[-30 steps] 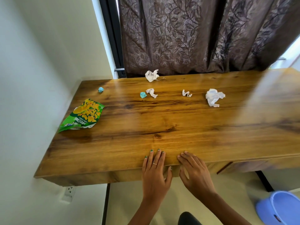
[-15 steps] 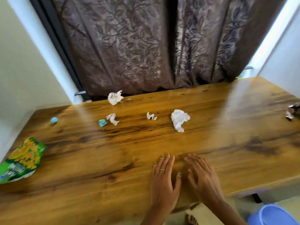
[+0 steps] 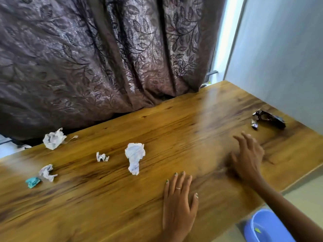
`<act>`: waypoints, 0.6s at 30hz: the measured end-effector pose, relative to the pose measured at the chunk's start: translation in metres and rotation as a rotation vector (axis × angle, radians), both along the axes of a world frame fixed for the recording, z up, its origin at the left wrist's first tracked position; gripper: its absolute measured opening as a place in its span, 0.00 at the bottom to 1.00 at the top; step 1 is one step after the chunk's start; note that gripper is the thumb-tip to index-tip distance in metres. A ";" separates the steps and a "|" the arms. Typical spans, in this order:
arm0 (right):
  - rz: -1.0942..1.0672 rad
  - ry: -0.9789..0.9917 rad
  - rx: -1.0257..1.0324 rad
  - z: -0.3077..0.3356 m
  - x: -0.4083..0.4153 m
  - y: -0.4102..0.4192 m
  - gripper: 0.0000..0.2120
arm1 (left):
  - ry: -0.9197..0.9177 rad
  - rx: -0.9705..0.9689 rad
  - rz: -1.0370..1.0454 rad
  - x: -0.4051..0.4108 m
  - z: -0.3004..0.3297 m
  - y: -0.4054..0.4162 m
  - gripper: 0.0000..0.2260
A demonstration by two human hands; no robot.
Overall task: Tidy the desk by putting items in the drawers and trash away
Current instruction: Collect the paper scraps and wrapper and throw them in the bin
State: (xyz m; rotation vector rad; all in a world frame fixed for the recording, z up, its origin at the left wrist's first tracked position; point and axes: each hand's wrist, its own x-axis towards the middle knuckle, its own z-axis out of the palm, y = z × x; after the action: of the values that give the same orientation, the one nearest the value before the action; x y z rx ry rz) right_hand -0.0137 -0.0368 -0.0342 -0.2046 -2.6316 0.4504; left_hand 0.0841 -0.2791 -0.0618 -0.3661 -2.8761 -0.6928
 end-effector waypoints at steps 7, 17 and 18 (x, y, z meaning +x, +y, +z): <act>-0.317 -0.008 0.039 -0.003 -0.075 0.081 0.28 | -0.035 -0.014 -0.005 -0.009 -0.003 0.002 0.24; -0.348 -0.031 -0.049 -0.020 -0.123 0.125 0.26 | -0.072 -0.049 0.005 -0.024 0.007 0.001 0.24; -0.339 -0.027 -0.035 -0.022 -0.123 0.126 0.25 | -0.072 -0.056 0.005 -0.024 0.006 0.001 0.23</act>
State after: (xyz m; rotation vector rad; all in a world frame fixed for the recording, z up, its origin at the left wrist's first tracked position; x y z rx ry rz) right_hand -0.1369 0.0892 -0.0565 -0.6592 -2.5457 0.3786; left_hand 0.0600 -0.2782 -0.0554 -0.3485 -2.9685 -0.6380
